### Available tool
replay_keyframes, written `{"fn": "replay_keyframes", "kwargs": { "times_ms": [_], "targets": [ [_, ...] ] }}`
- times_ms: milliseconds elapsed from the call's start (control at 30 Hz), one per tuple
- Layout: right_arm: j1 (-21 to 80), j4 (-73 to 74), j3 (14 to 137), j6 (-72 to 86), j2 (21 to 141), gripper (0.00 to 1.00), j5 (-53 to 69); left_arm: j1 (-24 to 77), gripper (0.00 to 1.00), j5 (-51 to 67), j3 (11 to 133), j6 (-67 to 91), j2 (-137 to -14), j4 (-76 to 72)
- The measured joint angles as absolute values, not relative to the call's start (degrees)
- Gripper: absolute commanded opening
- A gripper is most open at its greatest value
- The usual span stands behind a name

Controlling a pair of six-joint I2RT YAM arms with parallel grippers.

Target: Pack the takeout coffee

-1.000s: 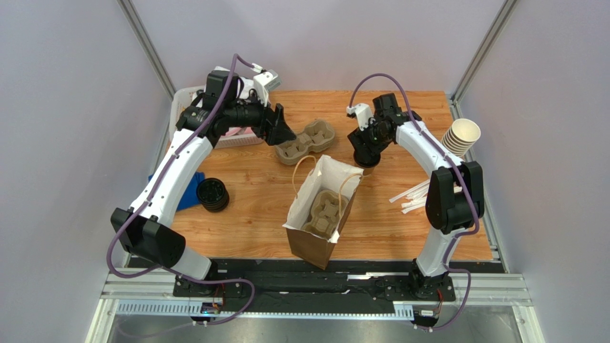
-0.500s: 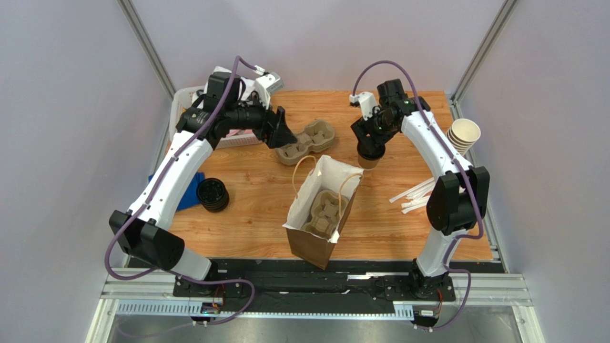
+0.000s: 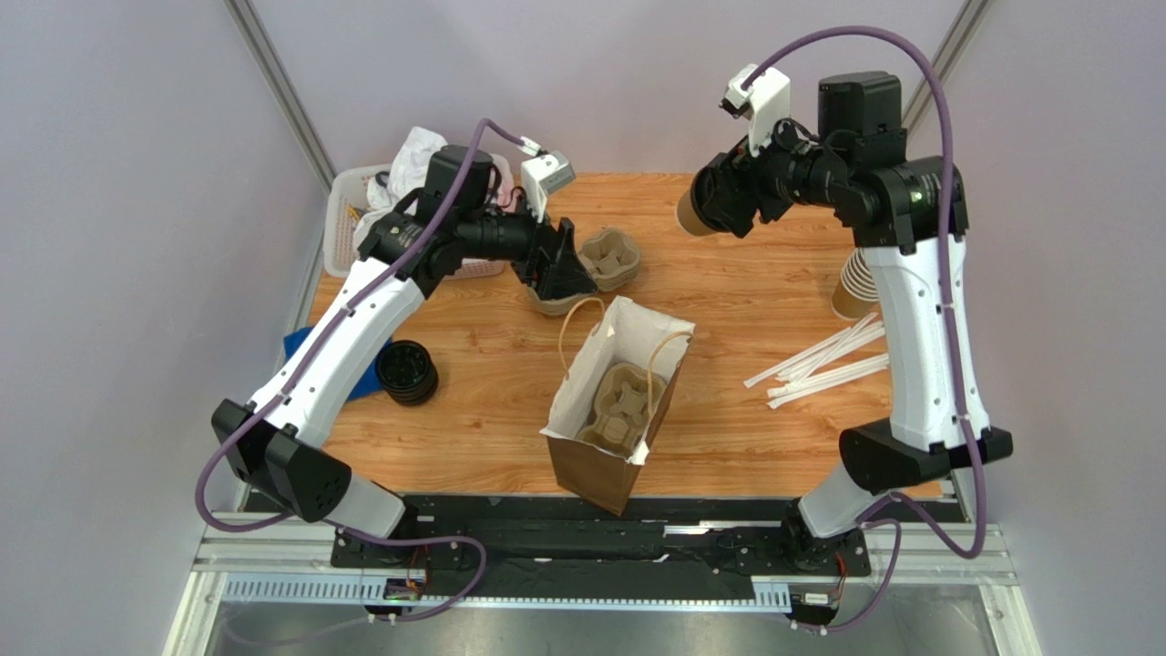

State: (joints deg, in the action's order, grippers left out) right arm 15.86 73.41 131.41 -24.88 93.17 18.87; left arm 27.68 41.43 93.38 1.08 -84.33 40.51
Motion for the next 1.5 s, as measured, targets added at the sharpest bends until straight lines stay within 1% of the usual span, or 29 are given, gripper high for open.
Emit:
{"fn": "replay_keyframes", "kwargs": {
  "times_ms": [167, 333, 500, 767, 1067, 1267, 1500],
  "targets": [
    [22.55, 75.7, 131.94, -24.18, 89.45, 0.44, 21.12, 29.23, 0.85, 41.19, 93.38, 2.81, -87.18, 39.9],
    [31.33, 76.97, 127.57, -23.81, 86.85, 0.44, 21.12, 29.08, 0.86, 41.21, 90.28, 4.97, -87.26, 38.7],
    [37.08, 77.76, 123.98, -23.75, 85.08, 0.44, 20.53, 29.19, 0.85, 41.89, 87.64, 7.29, -86.59, 38.15],
    [41.06, 77.8, 124.14, -23.81, 85.03, 0.43, 20.51, 29.28, 0.85, 41.23, 85.69, 8.12, -85.47, 37.23],
    [44.25, 78.11, 125.34, -24.27, 85.58, 0.43, 19.94, 29.28, 0.86, 37.67, 83.2, 9.76, -82.46, 35.16],
    [45.71, 78.17, 128.11, -24.77, 86.61, 0.43, 18.9, 29.28, 0.86, 36.56, 82.85, 10.04, -81.32, 33.82],
    [47.88, 78.08, 127.35, -24.53, 86.04, 0.42, 16.51, 28.86, 0.86, 36.12, 81.73, 10.57, -81.32, 31.97]
  ]
}}
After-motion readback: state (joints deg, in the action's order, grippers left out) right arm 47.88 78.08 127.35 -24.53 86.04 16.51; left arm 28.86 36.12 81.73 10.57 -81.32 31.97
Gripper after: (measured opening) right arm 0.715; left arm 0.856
